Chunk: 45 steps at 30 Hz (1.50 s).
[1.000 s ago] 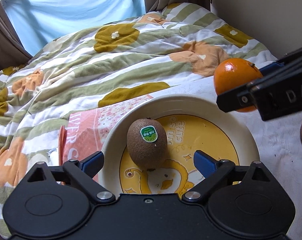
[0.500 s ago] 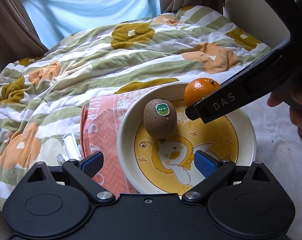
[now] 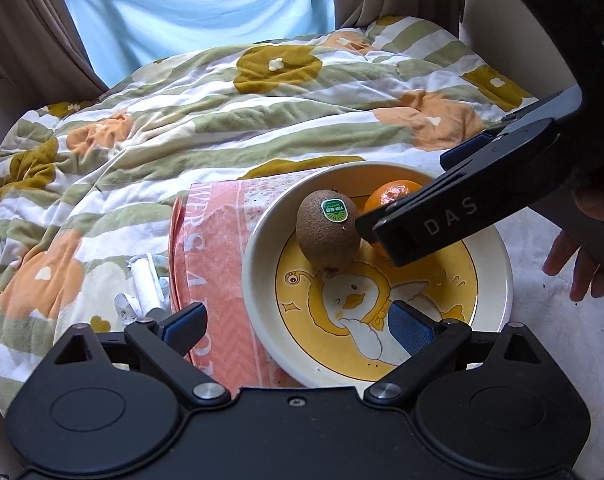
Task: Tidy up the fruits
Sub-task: 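Lower the orange into the bowl beside the kiwi and open the right tool, then move both tools back to the fruits and reach for a tangerine and orange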
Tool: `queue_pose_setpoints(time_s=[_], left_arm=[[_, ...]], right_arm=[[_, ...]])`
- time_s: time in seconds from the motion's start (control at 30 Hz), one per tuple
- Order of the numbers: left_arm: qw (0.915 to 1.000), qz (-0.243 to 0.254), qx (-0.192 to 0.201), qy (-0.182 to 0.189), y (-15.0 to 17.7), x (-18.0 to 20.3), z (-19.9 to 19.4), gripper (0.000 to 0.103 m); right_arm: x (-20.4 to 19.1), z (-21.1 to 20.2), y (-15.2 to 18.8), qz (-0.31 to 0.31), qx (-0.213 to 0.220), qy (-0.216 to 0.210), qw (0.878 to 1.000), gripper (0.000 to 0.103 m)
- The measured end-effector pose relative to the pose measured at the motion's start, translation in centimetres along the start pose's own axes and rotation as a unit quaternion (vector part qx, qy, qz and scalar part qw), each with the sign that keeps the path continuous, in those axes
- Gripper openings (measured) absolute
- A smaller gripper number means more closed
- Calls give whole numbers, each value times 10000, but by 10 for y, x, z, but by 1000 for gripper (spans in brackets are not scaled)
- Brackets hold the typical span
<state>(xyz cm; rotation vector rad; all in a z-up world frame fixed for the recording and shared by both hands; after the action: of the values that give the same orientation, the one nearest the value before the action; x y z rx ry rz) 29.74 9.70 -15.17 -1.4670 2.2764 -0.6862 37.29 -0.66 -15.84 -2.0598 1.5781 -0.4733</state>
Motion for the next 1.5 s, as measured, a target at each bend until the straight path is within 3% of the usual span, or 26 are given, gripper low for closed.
queue_pose_setpoints(time_s=[0.37, 0.6, 0.73, 1.13, 1.3, 1.5], left_arm=[[9998, -49, 177, -15, -4, -1, -25, 99], [9986, -171, 475, -181, -12, -6, -58, 99], [9978, 59, 625, -220, -16, 2, -73, 99], [9934, 338, 1095, 2, -12, 61, -117, 99], [9910, 400, 1280, 15, -10, 97, -134, 99], [9908, 268, 1324, 45, -6, 147, -144, 99]], right_arm=[[0, -38, -6, -113, 223, 342, 9991, 103], [-4, -97, -4, -31, 440, 565, 9974, 103], [3, -130, 6, 197, 569, 832, 9947, 103], [55, -232, 69, 960, 983, 1702, 9758, 103], [88, -265, 103, 879, 1098, 1967, 9703, 103], [129, -293, 147, 1008, 1099, 1914, 9701, 103]])
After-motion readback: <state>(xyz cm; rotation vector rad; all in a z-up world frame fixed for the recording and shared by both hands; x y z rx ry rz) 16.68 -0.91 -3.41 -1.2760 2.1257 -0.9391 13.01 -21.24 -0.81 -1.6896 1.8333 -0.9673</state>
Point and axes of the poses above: each gripper's, at about its wrist camera, not at the fingertips, and z roughly the way its jaws point, x to its right, y to its underside, the point moved 4 cm from there along z, roughly the way its jaws point, and after that the axes turned 7 degrees about y, right-handed, at the moved point
